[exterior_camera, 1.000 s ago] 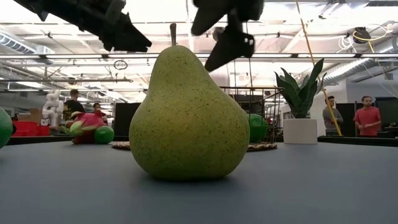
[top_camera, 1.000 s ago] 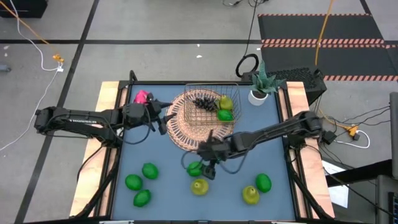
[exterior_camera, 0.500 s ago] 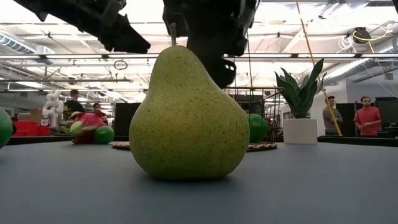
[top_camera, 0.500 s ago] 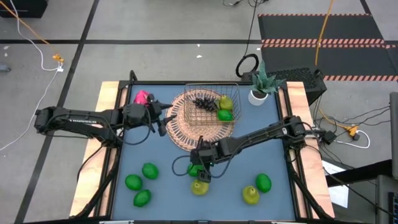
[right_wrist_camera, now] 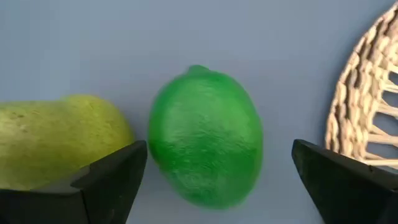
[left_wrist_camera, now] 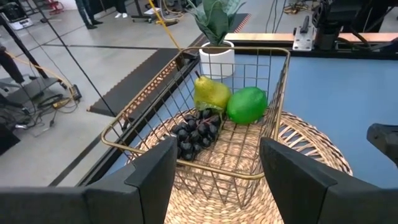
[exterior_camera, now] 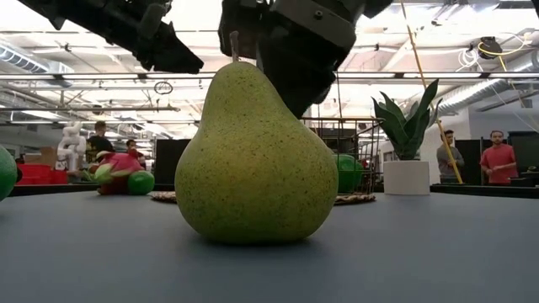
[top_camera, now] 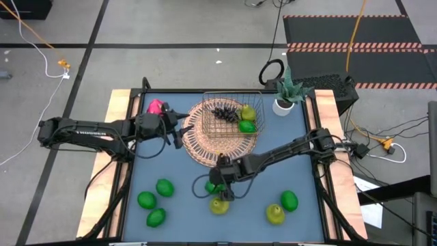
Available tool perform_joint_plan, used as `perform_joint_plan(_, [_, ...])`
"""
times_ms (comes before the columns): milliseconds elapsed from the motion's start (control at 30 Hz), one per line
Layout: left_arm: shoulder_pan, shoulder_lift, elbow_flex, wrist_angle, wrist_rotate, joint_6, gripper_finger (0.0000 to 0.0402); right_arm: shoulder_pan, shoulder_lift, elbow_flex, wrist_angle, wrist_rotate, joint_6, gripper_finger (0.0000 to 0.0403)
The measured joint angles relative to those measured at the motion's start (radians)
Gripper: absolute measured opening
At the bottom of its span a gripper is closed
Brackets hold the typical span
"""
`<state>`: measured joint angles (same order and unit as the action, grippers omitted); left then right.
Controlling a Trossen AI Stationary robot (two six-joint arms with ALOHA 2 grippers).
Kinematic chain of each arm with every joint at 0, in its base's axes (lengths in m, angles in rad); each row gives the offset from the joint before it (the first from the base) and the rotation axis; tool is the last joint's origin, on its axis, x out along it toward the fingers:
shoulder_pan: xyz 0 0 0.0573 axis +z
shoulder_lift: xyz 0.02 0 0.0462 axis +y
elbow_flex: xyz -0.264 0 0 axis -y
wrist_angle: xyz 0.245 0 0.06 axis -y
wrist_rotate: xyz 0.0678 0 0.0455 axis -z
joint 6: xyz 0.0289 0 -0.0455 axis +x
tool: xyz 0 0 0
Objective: Build produce basket
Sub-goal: Put the green lime into the wire basket
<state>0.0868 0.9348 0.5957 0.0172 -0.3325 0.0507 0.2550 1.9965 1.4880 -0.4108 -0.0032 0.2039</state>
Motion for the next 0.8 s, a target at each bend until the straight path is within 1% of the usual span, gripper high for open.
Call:
perform_joint_plan(267, [0.000,0.000,0.000,-0.008,0.000,-0.009,0.0232,-0.005,0.000,-0.044,0.049,-0.002,-0.035,0.0394])
perform_joint_plan(500, [0.000,0.000,0.000,-0.007,-0.001,-0.006,0.0232,-0.024,0.000,-0.089,0.064,-0.003,-0.007,0.0388])
perform_joint_plan(600, [0.000,0.000,0.000,-0.007,-0.001,-0.003,0.0232,-0.028,0.000,-0.094,0.075,-0.004,-0.005,0.0369])
perform_joint_plan(800, [0.005,0.000,0.000,-0.001,-0.002,0.004,0.0232,-0.032,0.000,-0.093,0.112,-0.007,-0.010,0.0303])
